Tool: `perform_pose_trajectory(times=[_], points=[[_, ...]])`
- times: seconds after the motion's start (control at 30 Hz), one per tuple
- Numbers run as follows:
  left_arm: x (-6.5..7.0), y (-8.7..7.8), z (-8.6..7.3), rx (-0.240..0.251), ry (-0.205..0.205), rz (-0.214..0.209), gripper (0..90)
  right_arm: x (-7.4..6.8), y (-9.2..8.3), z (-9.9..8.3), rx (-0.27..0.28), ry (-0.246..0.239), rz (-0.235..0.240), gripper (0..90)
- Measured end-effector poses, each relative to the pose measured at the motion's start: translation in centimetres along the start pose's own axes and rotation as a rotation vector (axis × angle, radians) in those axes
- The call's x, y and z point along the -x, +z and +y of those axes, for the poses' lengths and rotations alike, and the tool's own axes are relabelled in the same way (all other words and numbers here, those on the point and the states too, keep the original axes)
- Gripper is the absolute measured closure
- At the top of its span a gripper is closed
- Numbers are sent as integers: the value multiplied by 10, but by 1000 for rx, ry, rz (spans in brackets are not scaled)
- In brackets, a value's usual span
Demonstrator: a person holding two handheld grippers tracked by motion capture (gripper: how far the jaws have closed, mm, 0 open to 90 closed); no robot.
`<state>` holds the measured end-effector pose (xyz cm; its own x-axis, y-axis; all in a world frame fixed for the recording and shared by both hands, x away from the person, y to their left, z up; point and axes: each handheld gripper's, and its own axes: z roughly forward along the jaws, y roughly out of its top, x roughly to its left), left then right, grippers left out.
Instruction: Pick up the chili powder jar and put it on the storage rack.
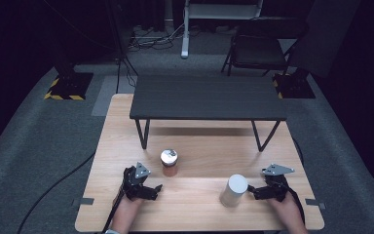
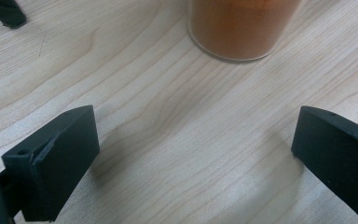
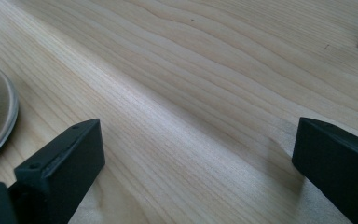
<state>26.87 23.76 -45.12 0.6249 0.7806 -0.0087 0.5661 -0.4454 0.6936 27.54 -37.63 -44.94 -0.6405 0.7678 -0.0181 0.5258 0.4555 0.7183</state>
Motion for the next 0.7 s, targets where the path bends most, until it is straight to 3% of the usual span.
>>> perform_pose_trajectory(times=[0.7], points=[[0,0,0,1,5,-2,5,0,2,1,0,2,-3,19]])
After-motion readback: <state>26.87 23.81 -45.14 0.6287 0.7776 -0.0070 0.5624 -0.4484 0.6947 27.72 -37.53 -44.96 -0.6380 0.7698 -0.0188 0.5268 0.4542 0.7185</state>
